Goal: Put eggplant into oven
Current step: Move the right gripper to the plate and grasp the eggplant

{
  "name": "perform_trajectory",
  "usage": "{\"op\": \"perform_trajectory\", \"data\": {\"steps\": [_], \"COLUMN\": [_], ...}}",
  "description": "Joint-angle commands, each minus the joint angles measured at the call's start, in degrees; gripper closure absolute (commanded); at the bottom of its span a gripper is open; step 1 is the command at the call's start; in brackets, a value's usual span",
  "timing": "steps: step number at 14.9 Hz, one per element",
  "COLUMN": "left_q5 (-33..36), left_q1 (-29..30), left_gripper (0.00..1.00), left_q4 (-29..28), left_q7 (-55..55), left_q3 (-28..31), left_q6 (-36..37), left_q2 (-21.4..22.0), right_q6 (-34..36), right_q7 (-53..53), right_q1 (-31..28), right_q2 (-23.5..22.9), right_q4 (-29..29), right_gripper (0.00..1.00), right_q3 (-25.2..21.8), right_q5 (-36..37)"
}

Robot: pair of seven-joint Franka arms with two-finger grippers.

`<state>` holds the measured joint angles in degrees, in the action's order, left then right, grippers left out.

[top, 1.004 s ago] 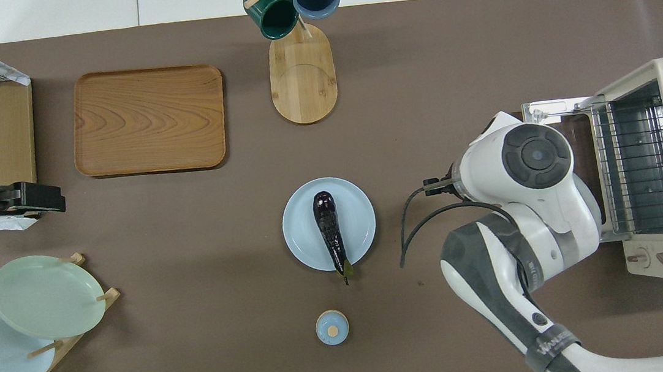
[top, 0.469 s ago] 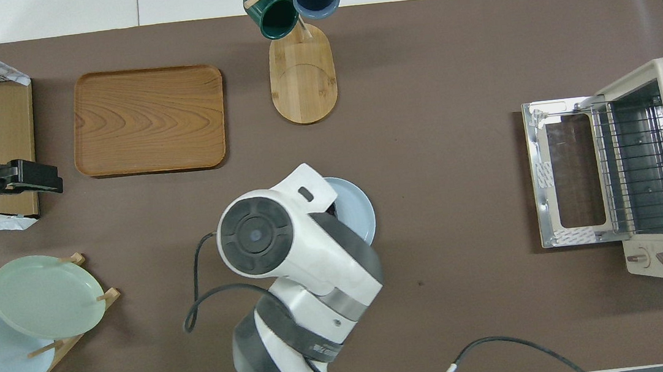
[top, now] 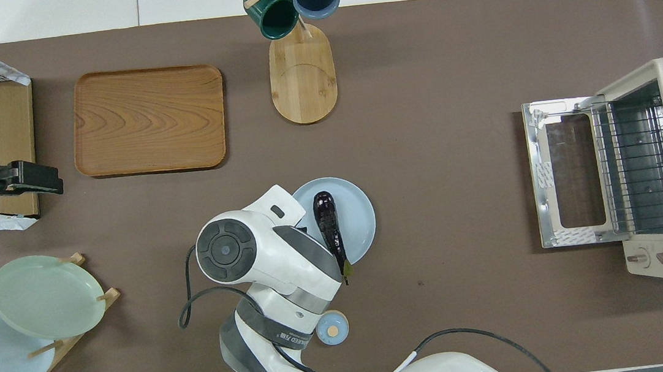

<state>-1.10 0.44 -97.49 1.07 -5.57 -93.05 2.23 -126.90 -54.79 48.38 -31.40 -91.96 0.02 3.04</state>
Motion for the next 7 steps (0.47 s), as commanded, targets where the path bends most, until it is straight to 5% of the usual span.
{"op": "perform_trajectory", "data": {"steps": [1,5,7], "left_q5": [1.4,1.4,1.3], "left_q1": [0.3,0.7,0.9], "left_gripper": [0.00,0.00,0.00], "left_q4": [1.0,0.9,0.7], "left_q7": [-0.1,-0.5,-0.1], "left_q3": [-0.6,-0.8,-0.8], "left_q6": [4.4,4.3,4.2], "left_q2": [0.9,1.0,1.1], "right_q6": [-1.9,-6.7,-5.7], "right_q7": [2.1,3.6,3.7], "right_q1": [-0.3,-0.2,-0.2], "right_q2": [2.7,4.1,4.3], "right_q4": [-4.3,-9.8,-9.8], "right_gripper": [0.48,0.59,0.90], "right_q3": [0.1,0.0,0.0], "right_q5": [0.7,0.8,0.9]}}
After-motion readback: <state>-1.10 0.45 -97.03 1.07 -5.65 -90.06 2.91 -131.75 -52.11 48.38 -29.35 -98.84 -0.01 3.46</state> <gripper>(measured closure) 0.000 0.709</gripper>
